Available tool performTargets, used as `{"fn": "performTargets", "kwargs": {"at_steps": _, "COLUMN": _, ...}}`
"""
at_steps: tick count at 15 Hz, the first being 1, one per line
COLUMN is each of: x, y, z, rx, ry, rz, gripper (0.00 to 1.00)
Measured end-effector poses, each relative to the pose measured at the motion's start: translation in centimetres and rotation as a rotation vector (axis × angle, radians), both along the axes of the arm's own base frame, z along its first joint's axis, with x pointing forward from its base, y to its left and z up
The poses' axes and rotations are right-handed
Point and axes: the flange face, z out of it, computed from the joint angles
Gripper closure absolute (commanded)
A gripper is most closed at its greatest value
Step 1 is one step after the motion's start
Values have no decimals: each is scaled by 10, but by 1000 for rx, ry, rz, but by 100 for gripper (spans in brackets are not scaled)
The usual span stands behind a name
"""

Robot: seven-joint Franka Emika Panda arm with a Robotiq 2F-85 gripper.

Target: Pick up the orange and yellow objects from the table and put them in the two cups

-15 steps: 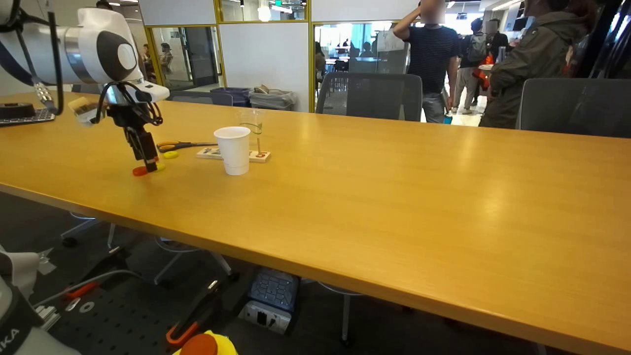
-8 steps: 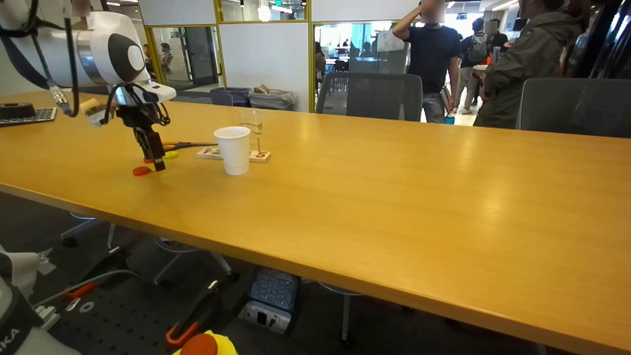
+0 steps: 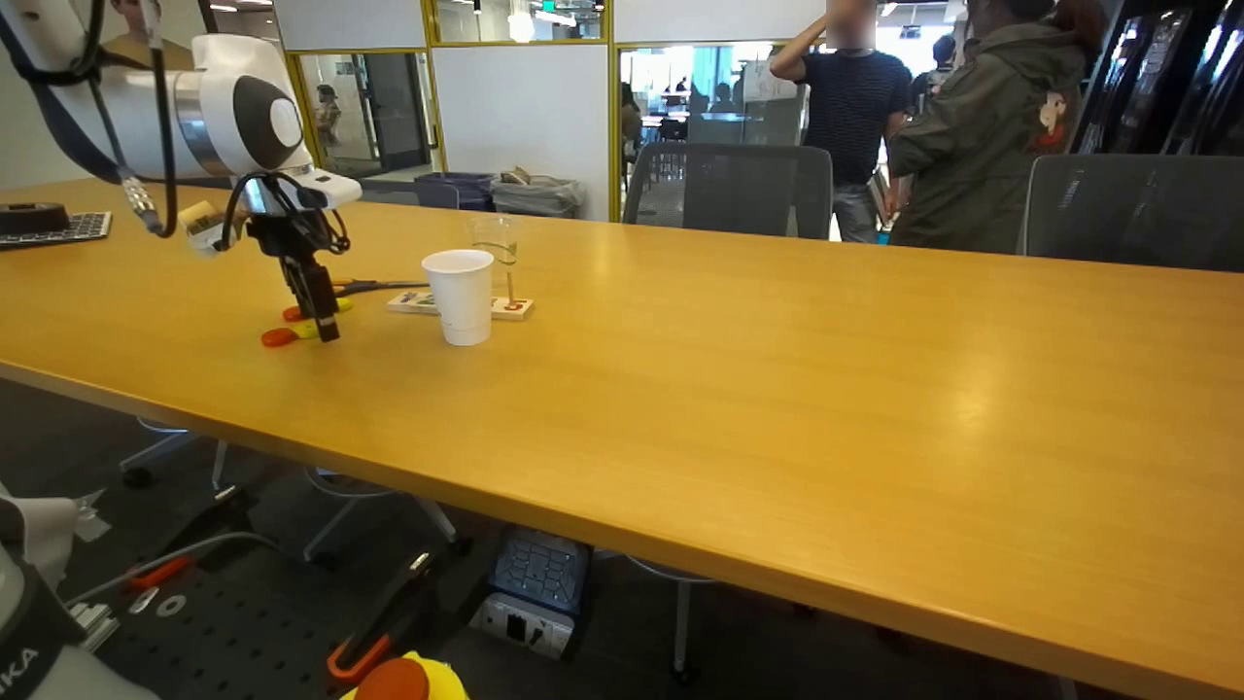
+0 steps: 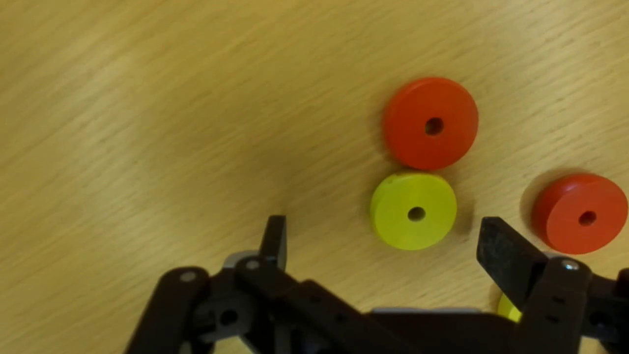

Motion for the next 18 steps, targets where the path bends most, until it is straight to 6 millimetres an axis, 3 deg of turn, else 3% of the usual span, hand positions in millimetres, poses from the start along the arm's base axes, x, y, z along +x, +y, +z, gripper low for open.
{"fn": "performTargets", "kwargs": {"at_steps": 11, "x": -3, "y": 2, "z": -3, "rx": -13, "ry": 19, "rz": 2, "gripper": 0}}
{"fn": "performTargets", "kwargs": {"at_steps": 12, "x": -3, "y": 2, "z": -3, "rx": -13, "ry": 19, "rz": 2, "gripper": 25}}
{"fn": "performTargets", "kwargs": {"at_steps": 14, "x": -3, "y": 2, "z": -3, "rx": -13, "ry": 19, "rz": 3, "gripper": 34}}
{"fn": "performTargets", "kwargs": {"at_steps": 18, "x": -1, "y": 3, "z": 1, "rx": -9, "ry": 10, "rz": 3, "gripper": 66}}
